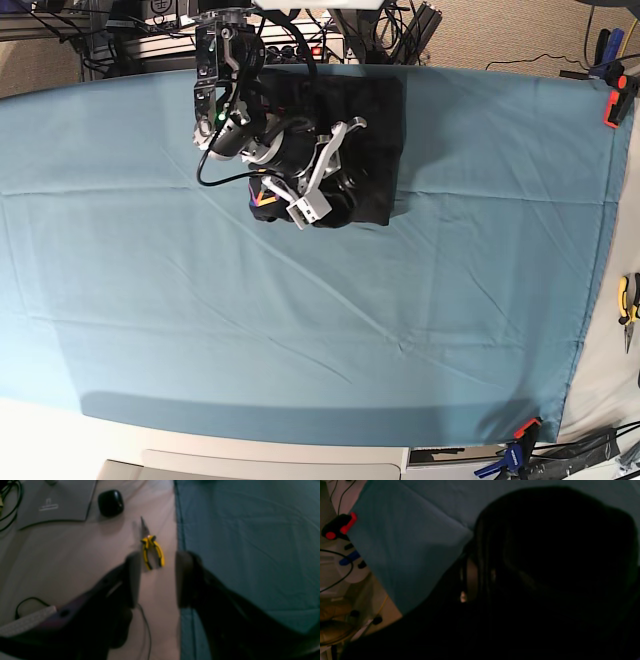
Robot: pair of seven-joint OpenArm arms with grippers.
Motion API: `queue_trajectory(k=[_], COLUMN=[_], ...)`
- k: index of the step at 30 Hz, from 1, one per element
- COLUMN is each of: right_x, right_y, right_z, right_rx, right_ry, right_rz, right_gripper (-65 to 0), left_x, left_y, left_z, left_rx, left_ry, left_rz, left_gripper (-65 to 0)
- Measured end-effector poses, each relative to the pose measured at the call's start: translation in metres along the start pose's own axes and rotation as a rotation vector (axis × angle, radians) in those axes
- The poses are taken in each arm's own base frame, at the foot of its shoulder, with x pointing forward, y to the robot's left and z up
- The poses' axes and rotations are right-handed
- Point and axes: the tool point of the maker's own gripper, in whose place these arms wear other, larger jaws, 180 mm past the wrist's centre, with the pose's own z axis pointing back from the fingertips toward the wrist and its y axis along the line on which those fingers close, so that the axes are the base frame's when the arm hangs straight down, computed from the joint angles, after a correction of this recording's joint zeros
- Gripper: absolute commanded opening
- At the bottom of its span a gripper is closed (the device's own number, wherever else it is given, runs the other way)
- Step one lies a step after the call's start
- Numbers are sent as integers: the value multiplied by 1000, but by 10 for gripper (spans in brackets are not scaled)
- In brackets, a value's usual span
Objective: Fold the T-shirt properly
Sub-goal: 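Lay the folded end down and press it with the right gripper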
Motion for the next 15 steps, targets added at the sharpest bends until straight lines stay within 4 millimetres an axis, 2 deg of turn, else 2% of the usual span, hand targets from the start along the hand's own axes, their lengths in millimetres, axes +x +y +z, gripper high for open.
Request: queue_trajectory(k=[10, 11, 14, 15], right_x=[-5, -5, -3, -1], right_y=[1, 2, 5, 8], right_z=[-1, -1, -1, -1], right_rx=[4, 4, 21, 37], right_ry=[29, 29, 19, 8], right_rz=[3, 3, -7, -15], right_gripper=[-650, -614, -415, -384], left_x=[0, 0, 0, 0], left_y=[0, 0, 0, 0], left_z=[0, 0, 0, 0], left_rx=[1, 0, 1, 0], left_ry=[0, 0, 0, 0], left_rz=[0, 0, 0, 0], left_gripper=[-409, -409, -409, -409])
